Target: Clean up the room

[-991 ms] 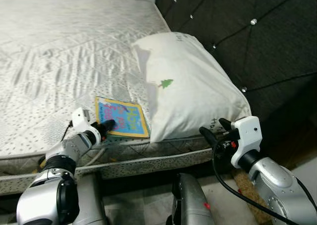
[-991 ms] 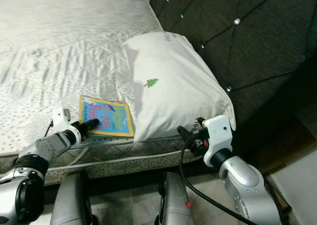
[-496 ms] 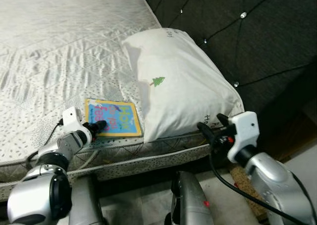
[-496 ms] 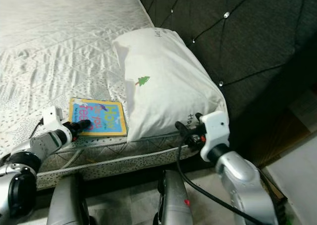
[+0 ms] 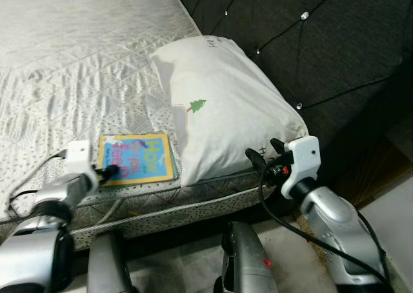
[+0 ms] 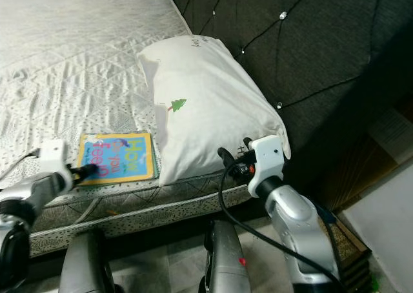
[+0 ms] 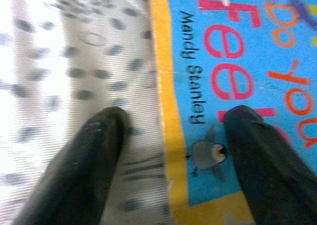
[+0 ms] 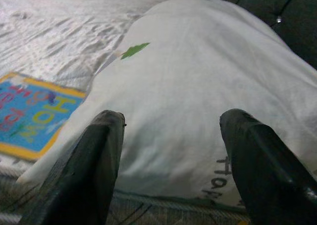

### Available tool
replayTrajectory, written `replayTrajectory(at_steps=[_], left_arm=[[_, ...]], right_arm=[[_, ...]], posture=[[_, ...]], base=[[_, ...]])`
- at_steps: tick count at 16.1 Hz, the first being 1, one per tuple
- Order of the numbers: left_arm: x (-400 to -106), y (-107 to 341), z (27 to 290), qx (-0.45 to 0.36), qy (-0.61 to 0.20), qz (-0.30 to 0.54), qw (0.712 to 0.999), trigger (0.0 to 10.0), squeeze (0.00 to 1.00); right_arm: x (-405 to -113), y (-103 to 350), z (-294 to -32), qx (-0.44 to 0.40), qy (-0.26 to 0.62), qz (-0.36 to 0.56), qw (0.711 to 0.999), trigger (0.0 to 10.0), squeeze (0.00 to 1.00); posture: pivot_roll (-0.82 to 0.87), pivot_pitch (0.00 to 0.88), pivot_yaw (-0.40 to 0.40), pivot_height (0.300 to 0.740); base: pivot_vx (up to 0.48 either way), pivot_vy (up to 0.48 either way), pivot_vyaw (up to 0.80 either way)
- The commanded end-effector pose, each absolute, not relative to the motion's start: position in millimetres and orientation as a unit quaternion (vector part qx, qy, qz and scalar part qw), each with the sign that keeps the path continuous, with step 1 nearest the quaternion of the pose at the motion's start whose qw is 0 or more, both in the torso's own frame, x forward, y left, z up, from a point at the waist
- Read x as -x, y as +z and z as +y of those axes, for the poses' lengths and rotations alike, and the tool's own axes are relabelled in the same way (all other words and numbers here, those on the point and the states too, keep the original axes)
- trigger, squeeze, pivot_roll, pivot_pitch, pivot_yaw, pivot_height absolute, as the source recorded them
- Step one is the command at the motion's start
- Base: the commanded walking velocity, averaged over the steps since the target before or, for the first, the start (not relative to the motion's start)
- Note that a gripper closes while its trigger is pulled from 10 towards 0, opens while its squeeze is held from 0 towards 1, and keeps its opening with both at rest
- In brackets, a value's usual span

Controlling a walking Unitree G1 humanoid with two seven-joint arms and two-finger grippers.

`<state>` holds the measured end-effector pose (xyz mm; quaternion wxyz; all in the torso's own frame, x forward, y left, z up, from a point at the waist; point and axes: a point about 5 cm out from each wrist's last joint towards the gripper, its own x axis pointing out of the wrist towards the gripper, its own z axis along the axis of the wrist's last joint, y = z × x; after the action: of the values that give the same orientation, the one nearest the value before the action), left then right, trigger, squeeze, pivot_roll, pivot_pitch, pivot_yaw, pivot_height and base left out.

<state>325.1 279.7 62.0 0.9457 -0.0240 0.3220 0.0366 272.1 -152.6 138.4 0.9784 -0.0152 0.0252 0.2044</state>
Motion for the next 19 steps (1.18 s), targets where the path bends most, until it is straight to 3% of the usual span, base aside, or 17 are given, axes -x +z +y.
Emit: replayTrajectory(at_steps=[1, 8, 13, 17, 18, 19], left_arm=[[-312.1, 50.8, 290.5, -0.008, 0.055, 0.356, 0.933, 10.0, 1.00], [-312.8, 61.6, 306.5, -0.037, 0.124, 0.293, 0.947, 10.0, 1.00], [-307.9, 55.0, 305.4, 0.044, 0.189, 0.268, 0.944, 10.0, 1.00], [-306.8, 47.8, 298.6, 0.040, 0.168, 0.288, 0.942, 10.0, 1.00], [-309.3, 46.7, 292.7, 0.042, 0.149, 0.302, 0.941, 10.0, 0.84], [-311.6, 47.4, 289.5, 0.045, 0.140, 0.307, 0.940, 10.0, 0.45]], right_arm=[[-275.5, 136.4, -150.8, 0.019, 0.205, 0.024, 0.978, 10.0, 0.00], [-301.9, 133.6, -133.0, -0.006, 0.197, -0.010, 0.980, 10.0, 0.00], [-298.9, 130.2, -135.2, -0.008, 0.194, -0.018, 0.981, 10.0, 0.00], [-291.1, 128.0, -143.0, 0.002, 0.191, -0.009, 0.982, 10.0, 0.00], [-288.9, 127.7, -146.5, 0.005, 0.187, -0.007, 0.982, 10.0, 0.00], [-287.6, 127.5, -148.5, 0.006, 0.184, -0.005, 0.983, 10.0, 0.00]], posture=[[-0.13, 0.000, -0.117, 0.521], [-0.04, 0.000, -0.076, 0.521], [-0.06, 0.000, -0.080, 0.521], [-0.10, 0.000, -0.083, 0.521], [-0.10, 0.000, -0.082, 0.521], [-0.11, 0.000, -0.080, 0.521]], base=[[0.000, 0.000, 0.00], [0.000, 0.000, 0.00], [0.000, 0.000, 0.00], [0.000, 0.000, 0.00], [0.000, 0.000, 0.00], [0.000, 0.000, 0.00]])
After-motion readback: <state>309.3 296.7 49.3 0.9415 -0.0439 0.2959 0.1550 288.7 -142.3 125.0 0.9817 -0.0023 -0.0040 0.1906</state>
